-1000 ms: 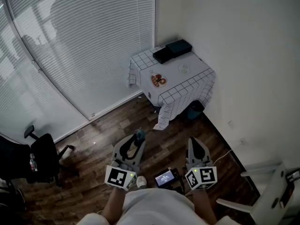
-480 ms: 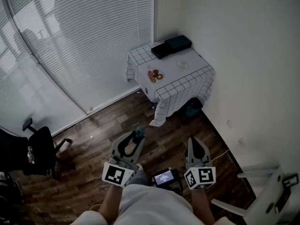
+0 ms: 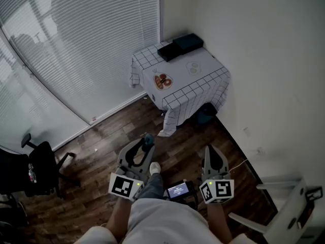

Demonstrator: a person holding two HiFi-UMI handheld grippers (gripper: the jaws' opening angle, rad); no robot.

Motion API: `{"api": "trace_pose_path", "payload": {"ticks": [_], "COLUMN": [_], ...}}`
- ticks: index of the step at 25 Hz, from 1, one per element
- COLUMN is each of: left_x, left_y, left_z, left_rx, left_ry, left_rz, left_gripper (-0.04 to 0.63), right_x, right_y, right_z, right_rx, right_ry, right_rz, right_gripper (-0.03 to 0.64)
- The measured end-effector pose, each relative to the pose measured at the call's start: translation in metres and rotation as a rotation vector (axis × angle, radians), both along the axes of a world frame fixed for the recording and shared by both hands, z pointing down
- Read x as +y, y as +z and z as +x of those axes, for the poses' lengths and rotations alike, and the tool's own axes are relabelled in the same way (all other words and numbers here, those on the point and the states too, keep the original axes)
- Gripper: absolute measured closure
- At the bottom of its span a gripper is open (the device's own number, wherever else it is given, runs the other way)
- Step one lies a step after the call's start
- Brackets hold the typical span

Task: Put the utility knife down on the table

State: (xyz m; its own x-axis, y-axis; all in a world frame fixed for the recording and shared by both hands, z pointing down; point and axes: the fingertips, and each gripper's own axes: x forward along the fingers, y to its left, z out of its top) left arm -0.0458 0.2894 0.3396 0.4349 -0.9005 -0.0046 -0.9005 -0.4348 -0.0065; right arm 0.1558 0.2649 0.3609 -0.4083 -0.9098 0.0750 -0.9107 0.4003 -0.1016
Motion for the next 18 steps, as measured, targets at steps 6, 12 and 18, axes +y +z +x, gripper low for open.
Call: {"api": "trace_pose_path", "payload": {"ticks": [6, 12, 18], "left_x": [-0.049, -0.101, -0.145], "left_y": [0.002, 0.003, 0.007], "left_z": [-0.004, -0.022, -0.046], "left_rx": [0.018, 0.024, 0.025], "left_ry": [0.027, 0.046, 0.061], "left_rz": [-0.003, -0.016, -0.025], "left_gripper": [0.459, 0.459, 0.459], "right_x": [-0.043, -0.092, -0.132], "right_y": [0.005, 0.004, 0.011], "right_z": [-0.003, -0.021, -0.042], "right_rx": [0.019, 0.027, 0.040], "right_ry": [0.028, 0.045, 0.067], "right_rz": [-0.008, -0.015, -0.031], "right_gripper": [0.609, 0.609, 0.609]}}
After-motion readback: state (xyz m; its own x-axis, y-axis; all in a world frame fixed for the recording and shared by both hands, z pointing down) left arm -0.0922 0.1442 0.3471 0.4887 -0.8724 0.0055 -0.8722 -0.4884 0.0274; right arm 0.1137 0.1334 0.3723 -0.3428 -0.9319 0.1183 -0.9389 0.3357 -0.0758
